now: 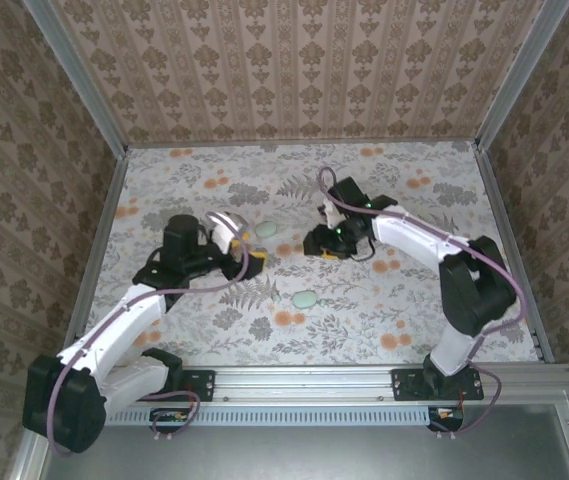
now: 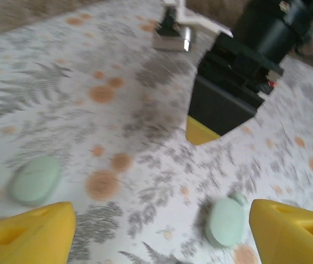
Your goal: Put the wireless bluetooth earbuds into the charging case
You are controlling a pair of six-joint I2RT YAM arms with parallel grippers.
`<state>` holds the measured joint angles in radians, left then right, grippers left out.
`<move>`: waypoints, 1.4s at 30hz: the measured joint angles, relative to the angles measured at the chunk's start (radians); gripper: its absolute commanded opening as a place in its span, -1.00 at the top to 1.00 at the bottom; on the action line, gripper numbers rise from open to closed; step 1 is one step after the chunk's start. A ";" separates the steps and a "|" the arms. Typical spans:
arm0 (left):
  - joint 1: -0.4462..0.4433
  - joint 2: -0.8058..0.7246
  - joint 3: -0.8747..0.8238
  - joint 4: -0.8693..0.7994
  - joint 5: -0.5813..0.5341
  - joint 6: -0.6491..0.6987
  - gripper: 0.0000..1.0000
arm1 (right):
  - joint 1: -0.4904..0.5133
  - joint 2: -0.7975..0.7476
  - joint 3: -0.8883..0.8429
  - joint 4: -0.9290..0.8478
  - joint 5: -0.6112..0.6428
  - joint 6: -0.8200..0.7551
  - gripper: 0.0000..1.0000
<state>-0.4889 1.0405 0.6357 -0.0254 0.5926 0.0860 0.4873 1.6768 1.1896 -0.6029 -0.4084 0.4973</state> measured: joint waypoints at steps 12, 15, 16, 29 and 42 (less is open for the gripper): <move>-0.365 0.375 0.193 -0.234 -0.169 0.280 -0.63 | -0.011 -0.399 -0.261 0.002 0.129 0.050 -0.14; -0.388 0.443 0.228 -0.268 -0.199 0.322 -0.65 | -0.019 -0.466 -0.302 0.004 0.156 0.061 -0.16; -0.391 0.465 0.236 -0.281 -0.207 0.334 -0.65 | -0.023 -0.486 -0.317 0.004 0.165 0.066 -0.17; -0.417 0.682 0.370 -0.362 -0.228 0.409 -0.62 | -0.075 -0.578 -0.393 0.007 0.196 0.103 -0.20; -0.420 0.769 0.423 -0.395 -0.232 0.433 -0.32 | -0.102 -0.578 -0.396 0.028 0.192 0.109 -0.20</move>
<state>-0.9089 1.8095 1.0588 -0.4206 0.3603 0.5194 0.3855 1.0985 0.7933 -0.5747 -0.2165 0.6064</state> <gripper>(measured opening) 0.716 0.601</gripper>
